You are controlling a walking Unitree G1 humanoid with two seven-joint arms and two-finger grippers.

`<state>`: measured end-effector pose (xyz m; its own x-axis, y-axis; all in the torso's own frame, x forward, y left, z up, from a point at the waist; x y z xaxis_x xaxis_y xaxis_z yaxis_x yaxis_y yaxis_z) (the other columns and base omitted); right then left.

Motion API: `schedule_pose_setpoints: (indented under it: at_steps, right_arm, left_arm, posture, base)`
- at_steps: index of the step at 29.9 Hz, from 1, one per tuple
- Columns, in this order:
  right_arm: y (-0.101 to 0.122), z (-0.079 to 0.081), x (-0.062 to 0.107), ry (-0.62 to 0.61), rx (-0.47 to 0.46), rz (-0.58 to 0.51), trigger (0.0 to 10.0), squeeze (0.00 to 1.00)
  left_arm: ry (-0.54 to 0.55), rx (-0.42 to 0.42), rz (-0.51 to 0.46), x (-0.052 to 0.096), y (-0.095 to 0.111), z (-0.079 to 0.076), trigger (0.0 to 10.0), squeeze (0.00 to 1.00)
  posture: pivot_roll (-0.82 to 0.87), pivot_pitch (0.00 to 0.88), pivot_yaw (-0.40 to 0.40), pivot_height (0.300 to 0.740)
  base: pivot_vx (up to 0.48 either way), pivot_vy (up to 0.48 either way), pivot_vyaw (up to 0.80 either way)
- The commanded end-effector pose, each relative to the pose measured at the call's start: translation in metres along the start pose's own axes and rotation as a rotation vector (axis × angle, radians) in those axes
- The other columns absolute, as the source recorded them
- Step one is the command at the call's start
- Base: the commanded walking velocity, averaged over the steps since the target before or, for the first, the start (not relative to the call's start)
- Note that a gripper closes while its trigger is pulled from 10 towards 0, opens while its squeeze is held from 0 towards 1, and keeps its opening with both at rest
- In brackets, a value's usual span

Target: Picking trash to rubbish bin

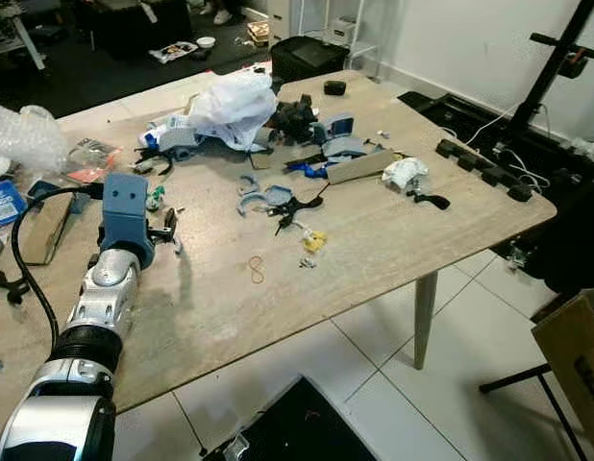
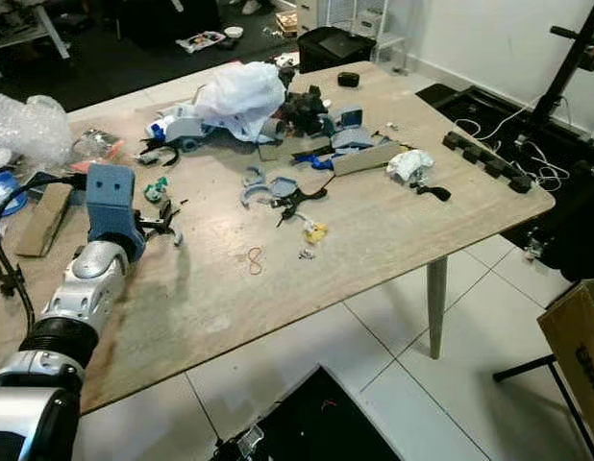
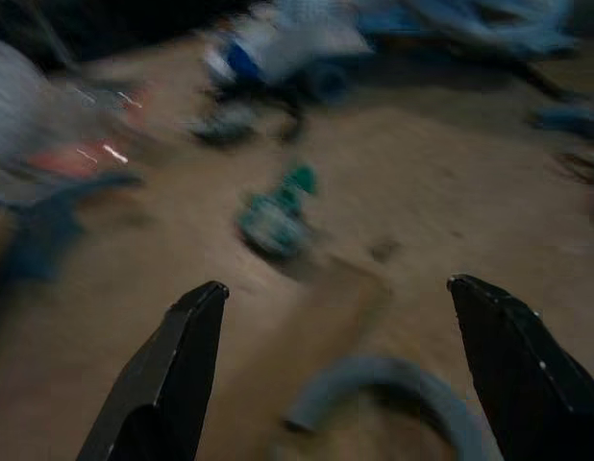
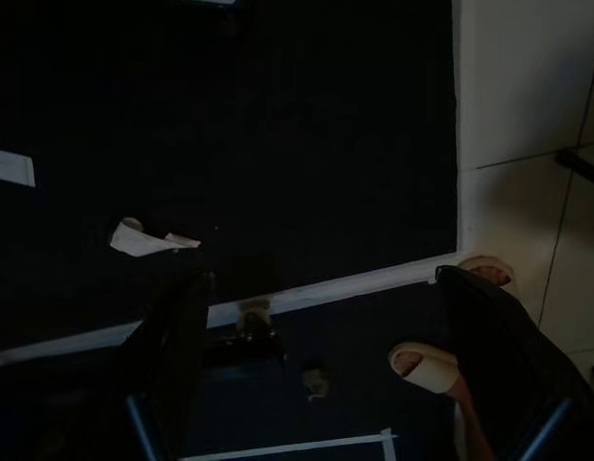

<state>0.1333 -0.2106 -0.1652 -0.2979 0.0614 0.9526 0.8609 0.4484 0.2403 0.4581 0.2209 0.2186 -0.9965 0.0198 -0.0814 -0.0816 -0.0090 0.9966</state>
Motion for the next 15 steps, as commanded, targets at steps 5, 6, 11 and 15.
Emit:
schedule_pose_setpoints:
  at_steps: [5, 6, 11, 15]
  right_arm:
    - [-0.024, 0.028, 0.001, 0.072, 0.015, 0.057, 10.0, 0.00]
    - [-0.024, 0.028, 0.001, 0.073, 0.016, 0.056, 10.0, 0.00]
    - [-0.024, 0.028, 0.001, 0.075, 0.019, 0.054, 10.0, 0.00]
    - [-0.025, 0.029, 0.001, 0.077, 0.017, 0.053, 10.0, 0.00]
  left_arm:
    - [-0.167, 0.106, 0.030, 0.002, -0.009, -0.036, 10.0, 0.00]
    - [-0.181, 0.105, 0.028, 0.003, -0.010, -0.040, 10.0, 0.00]
    - [-0.177, 0.023, 0.033, 0.005, -0.016, -0.043, 10.0, 0.00]
    - [-0.127, -0.201, 0.020, 0.007, -0.021, -0.036, 10.0, 0.00]
  posture:
    - [-0.12, 0.345, 0.052, 0.740]
    - [-0.12, 0.345, 0.052, 0.740]
    - [-0.12, 0.349, 0.051, 0.740]
    - [-0.11, 0.356, 0.053, 0.740]
  base:
    - [0.000, 0.000, 0.00]
    - [0.000, 0.000, 0.00]
    - [0.000, 0.000, 0.00]
    - [0.000, 0.000, 0.00]
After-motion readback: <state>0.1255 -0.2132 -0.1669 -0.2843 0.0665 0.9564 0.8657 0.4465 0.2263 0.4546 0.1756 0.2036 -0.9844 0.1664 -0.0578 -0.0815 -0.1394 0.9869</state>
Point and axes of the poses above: a point about 5 cm out from each wrist's last joint towards the gripper, its own x axis pointing back from the gripper into the wrist, its own y axis along the axis of the wrist's last joint, z = x × y, the point moved 6 cm from there along -x, pointing out of the wrist towards the gripper, and after that the axes turned 2 degrees about x, right-handed, at the moved point
